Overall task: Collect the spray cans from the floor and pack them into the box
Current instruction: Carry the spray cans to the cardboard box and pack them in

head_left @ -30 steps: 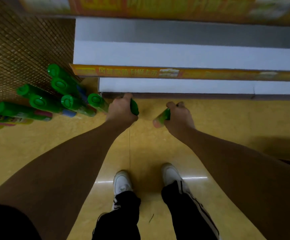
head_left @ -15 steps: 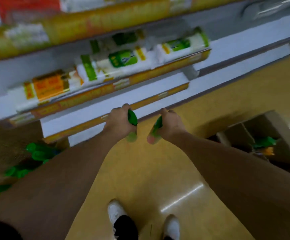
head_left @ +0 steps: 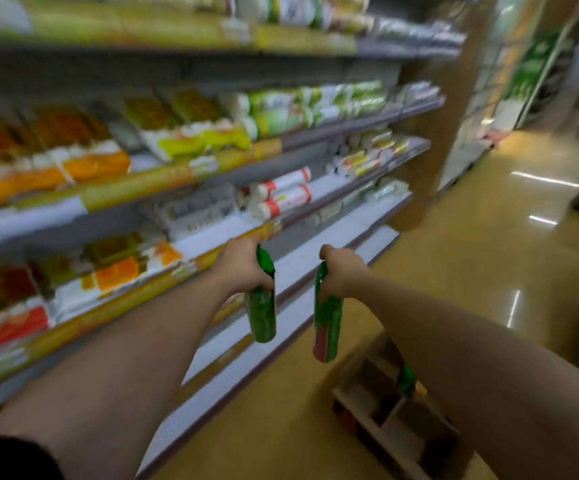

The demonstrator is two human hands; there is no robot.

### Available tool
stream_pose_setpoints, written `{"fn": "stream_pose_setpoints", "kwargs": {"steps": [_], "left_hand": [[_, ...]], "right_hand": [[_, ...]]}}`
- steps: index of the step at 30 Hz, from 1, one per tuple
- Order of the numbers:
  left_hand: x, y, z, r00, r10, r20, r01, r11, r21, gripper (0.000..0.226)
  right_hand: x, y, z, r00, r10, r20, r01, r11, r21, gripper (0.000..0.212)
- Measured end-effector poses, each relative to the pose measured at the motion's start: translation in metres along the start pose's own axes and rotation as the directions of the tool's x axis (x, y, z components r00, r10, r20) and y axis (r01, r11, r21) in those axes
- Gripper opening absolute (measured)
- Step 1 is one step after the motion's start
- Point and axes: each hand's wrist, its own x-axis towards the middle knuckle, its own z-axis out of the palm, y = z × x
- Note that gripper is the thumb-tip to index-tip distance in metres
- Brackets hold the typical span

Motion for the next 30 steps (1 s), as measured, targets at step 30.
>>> {"fn": "stream_pose_setpoints", "kwargs": {"steps": [30], "left_hand": [[0.129, 0.291, 0.016, 0.873, 0.467, 0.139, -0.444, 0.880, -0.167, 0.061]], "right_hand": [[-0.057, 0.190, -0.145, 0.769, 0.561, -0.306, -0.462, 0.819, 0.341, 0.072]]}}
